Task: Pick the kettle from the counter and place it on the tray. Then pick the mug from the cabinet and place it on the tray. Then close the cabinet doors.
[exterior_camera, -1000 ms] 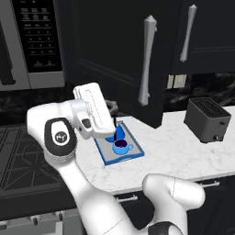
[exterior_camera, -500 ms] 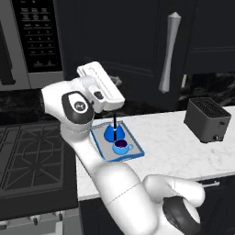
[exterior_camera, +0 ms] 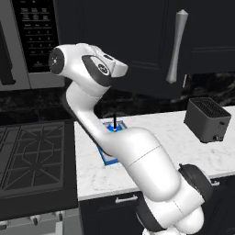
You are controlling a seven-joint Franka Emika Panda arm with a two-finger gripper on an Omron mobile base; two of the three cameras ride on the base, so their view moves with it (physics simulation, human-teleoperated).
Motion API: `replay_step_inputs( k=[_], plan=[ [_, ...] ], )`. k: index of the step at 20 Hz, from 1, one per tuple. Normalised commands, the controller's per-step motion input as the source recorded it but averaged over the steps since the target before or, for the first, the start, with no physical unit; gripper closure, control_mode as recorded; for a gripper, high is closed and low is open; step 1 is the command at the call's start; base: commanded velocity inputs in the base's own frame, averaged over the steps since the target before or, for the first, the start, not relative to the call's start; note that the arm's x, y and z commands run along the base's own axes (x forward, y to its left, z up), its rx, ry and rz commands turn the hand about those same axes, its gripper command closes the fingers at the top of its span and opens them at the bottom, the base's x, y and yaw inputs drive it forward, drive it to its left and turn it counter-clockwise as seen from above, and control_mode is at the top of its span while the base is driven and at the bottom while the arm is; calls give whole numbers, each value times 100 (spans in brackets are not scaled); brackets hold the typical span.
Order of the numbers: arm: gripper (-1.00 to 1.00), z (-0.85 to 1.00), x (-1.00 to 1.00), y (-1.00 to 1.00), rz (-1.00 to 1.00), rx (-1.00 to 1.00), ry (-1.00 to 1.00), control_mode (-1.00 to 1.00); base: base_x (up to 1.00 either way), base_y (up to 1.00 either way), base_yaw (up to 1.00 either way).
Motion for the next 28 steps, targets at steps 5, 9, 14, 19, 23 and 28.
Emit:
replay_step_inputs(
  k=[5,9,14,19,23,28],
  plan=[
    [100,5,57,-58,50,-5,12,-100,0,0,0],
    [100,-38,58,-78,33,-20,12,-100,0,0,0],
    [100,-51,91,-94,11,-16,14,-100,0,0,0],
    [100,-34,100,-68,9,-5,9,-100,0,0,0],
    [100,-64,100,-29,2,-15,1,-100,0,0,0],
    [100,-54,94,-32,3,-6,0,-100,0,0,0]
  ],
)
